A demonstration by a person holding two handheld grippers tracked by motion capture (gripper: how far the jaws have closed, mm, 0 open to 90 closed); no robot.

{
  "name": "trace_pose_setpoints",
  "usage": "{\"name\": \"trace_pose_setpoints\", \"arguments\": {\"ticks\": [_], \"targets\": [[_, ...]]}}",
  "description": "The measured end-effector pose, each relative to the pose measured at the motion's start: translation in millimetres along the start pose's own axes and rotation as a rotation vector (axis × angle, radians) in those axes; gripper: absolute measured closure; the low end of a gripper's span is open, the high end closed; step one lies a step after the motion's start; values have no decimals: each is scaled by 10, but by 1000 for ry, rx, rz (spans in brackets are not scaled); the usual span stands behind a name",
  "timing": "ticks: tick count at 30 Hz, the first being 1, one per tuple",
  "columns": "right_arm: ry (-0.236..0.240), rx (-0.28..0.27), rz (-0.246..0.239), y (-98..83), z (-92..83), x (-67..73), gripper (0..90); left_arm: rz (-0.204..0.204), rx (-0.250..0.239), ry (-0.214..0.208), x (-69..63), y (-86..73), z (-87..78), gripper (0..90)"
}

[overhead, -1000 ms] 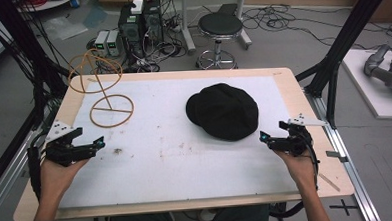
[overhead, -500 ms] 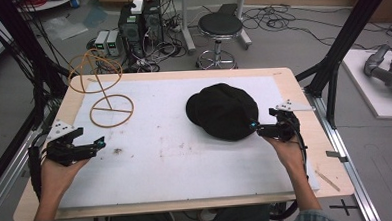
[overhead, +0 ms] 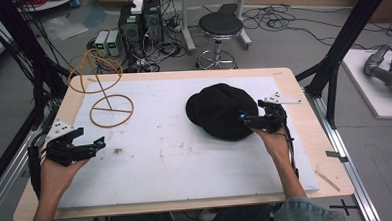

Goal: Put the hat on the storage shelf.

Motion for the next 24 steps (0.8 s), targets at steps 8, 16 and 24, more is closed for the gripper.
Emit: {"name": "trace_pose_setpoints", "arguments": {"ticks": [8,16,24], "targets": [[22,-51,17,106,228,-9,102,3,8,-4,-11,-7,11,172],[58,-87,48,95,369,8,102,1,10,-2,-10,-7,10,174],[90,-115,25,103,413,44,102,2,11,-5,-13,-5,10,176]]}}
Point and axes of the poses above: each handheld gripper's, and its own axes: z roughly forward along the jaws, y roughly out of its top, x roughly to its left, the point moved 7 cm from there along z, roughly forward along the jaws
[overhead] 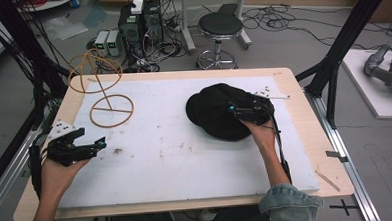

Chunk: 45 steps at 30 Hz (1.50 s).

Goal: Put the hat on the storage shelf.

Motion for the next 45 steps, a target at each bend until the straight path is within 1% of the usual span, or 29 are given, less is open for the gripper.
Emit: {"name": "trace_pose_setpoints", "arguments": {"ticks": [3,5,7,12,15,16,17,18,19,20,21,23,24,25,28,30,31,33,34,35,36,37,42,45], "targets": [[39,-6,11,-19,41,10,102,1,3,-2,-2,-3,1,177],[41,2,13,-31,48,18,102,2,3,-3,-1,-4,2,178],[44,14,0,-49,62,20,102,2,3,-3,-2,-3,3,178],[53,39,2,-84,80,23,101,2,5,-4,-15,-3,10,179],[49,56,-22,-104,91,23,107,0,4,-6,-21,-3,14,179],[49,59,-26,-108,93,19,152,1,4,-6,-19,-3,13,179],[52,71,-19,-119,90,20,216,-1,1,-6,-17,-1,10,180],[52,71,-19,-119,90,20,216,-1,1,-6,-17,-1,10,180],[55,70,-22,-121,95,14,241,-1,1,-6,-14,0,8,180],[49,78,-26,-130,96,9,277,-2,1,-5,-12,0,5,181],[42,85,-38,-140,104,-2,294,-1,0,-5,-10,0,3,181],[34,94,-37,-156,113,-9,334,-2,0,-4,-6,-1,2,181],[34,94,-37,-156,113,-9,334,1,2,-4,-4,-1,0,181],[31,94,-40,-155,115,-12,344,-5,-2,-2,-6,1,2,181],[22,105,-50,-170,122,-22,410,-4,-2,-4,-8,1,3,181],[20,106,-55,-172,122,-27,423,-4,-1,-1,-6,1,0,181],[13,105,-68,-171,127,-32,466,-7,-1,-1,-6,1,0,181],[2,112,-81,-177,131,-32,508,-4,0,-2,-2,2,-4,182],[-11,116,-84,-181,134,-35,532,-6,-2,-3,-2,3,-5,182],[-11,116,-84,-181,134,-35,532,-5,-3,-2,-1,4,-5,182],[-15,119,-84,-183,135,-32,551,-5,-3,-2,0,4,-6,182],[-25,119,-92,-184,137,-37,596,-4,-3,-1,1,4,-7,182],[-38,129,-107,-191,142,-41,645,-9,-6,-2,3,5,-7,183],[-58,126,-134,-173,133,-24,664,-6,-4,-1,8,6,-12,183]]}}
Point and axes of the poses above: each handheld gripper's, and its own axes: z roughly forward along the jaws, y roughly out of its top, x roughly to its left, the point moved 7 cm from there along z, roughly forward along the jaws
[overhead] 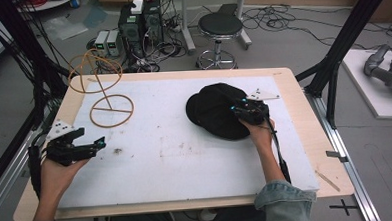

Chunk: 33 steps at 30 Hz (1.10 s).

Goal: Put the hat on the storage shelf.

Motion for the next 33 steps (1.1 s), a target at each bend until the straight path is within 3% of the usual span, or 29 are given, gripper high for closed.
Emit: {"name": "trace_pose_setpoints", "arguments": {"ticks": [12,23,25,33], "targets": [[-60,-65,-29,240,-101,37,714,-4,-6,4,15,9,-17,183],[-77,-109,-51,507,-114,114,718,1,-14,-3,-13,35,-26,183],[-73,-127,-17,563,-119,114,718,2,-14,-2,-9,34,-28,184],[-67,-186,1,756,-164,118,718,-8,-13,-2,14,25,-28,184]]}}
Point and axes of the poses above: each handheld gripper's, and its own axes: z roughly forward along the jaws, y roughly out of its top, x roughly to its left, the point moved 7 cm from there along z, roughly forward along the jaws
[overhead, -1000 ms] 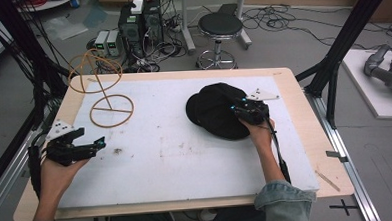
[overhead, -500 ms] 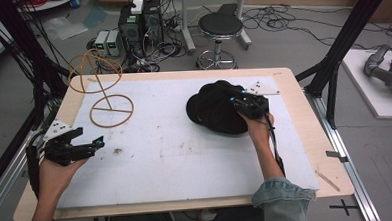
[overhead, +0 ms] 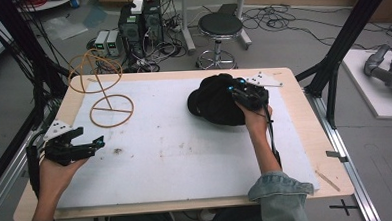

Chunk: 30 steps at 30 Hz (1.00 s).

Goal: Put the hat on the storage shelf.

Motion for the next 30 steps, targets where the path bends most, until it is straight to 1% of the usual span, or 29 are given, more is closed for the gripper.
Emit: {"name": "trace_pose_setpoints", "arguments": {"ticks": [3,4,5,8,11,13,14,15,17,18,20,22,25,28,30], "targets": [[11,-30,-2,124,-3,29,718,-2,-6,-3,-6,11,-5,184],[21,-43,10,201,7,50,717,0,-6,-3,-7,13,-7,184],[21,-43,10,201,7,50,717,-1,-7,-3,-9,15,-9,184],[37,-71,24,323,30,80,717,3,-3,2,-2,9,-10,184],[51,-90,28,441,53,106,717,4,-4,3,-3,11,-15,184],[61,-115,22,538,72,135,717,6,-5,3,-6,13,-19,184],[76,-123,32,604,86,158,716,8,-5,4,-8,14,-22,184],[76,-123,32,604,86,158,716,8,-6,3,-12,14,-25,184],[87,-139,38,681,110,178,715,10,-5,5,-11,9,-34,184],[93,-157,43,718,124,188,716,10,-4,7,-11,6,-40,184],[109,-166,57,784,155,207,715,10,-4,9,-6,1,-52,185],[117,-179,57,857,191,244,715,8,-6,10,-1,-3,-64,185],[143,-205,74,965,249,319,714,4,-6,12,11,-13,-78,186],[166,-229,54,1124,334,436,714,1,-4,13,18,-24,-89,186],[172,-233,53,1161,357,462,715,3,-7,15,15,-25,-96,186]]}}
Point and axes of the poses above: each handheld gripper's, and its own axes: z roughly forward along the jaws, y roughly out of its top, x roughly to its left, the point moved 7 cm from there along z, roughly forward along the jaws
